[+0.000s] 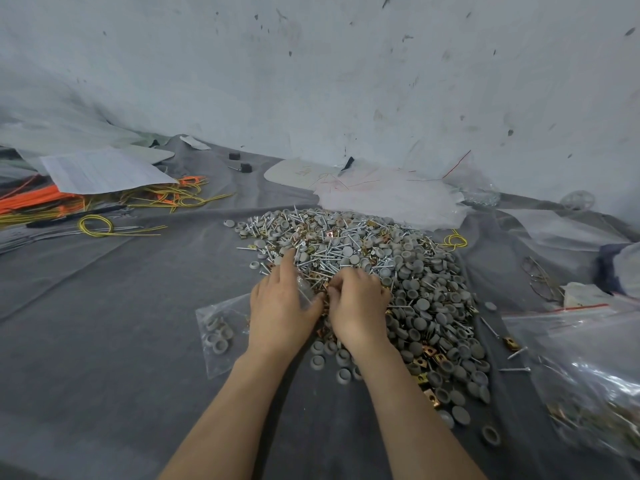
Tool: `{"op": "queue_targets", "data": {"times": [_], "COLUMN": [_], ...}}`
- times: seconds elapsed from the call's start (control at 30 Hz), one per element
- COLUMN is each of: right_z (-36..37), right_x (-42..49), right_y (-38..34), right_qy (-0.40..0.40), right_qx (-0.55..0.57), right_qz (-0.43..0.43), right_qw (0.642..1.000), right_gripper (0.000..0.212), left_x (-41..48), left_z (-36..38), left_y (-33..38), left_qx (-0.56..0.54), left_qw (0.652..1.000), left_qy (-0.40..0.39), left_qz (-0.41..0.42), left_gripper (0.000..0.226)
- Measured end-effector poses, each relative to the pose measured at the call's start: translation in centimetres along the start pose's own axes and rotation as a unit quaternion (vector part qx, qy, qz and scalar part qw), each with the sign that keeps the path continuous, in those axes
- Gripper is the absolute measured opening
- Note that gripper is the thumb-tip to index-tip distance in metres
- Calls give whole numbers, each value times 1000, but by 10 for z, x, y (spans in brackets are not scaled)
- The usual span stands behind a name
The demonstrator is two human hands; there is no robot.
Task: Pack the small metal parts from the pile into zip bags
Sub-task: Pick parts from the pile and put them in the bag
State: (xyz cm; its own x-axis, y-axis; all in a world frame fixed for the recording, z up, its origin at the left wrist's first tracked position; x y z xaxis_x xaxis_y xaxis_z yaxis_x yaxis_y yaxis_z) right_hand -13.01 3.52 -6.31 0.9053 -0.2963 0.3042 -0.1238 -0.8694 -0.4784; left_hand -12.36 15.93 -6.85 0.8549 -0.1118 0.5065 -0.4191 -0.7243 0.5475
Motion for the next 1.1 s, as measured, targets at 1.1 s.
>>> {"op": "queue_targets", "data": {"times": [1.1], "right_z": [23], "right_x": [-6], "right_y": [-15], "right_qy": [-71], "right_qx": [-123], "right_qz": [-77], "right_qw": [987], "right_gripper": [29], "left_x": [2], "left_z": [-21], "left_y": [-16], "left_qx": [-147], "left_qw": [976], "left_qy": [133], "left_qz": [-88], "left_gripper": [74]}}
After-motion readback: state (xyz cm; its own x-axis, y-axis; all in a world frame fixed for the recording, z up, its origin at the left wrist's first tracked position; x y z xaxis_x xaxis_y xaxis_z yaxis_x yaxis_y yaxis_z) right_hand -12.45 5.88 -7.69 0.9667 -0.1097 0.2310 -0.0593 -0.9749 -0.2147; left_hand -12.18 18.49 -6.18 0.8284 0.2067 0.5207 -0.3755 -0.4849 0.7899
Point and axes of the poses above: each hand's wrist, its own x-axis towards the middle knuckle, its own z-axis out of the palm, y = z × x, the point moved 7 cm from there along x, towards the middle knuckle, and after that the axes turned 6 degrees about z, right-handed, at the moved point
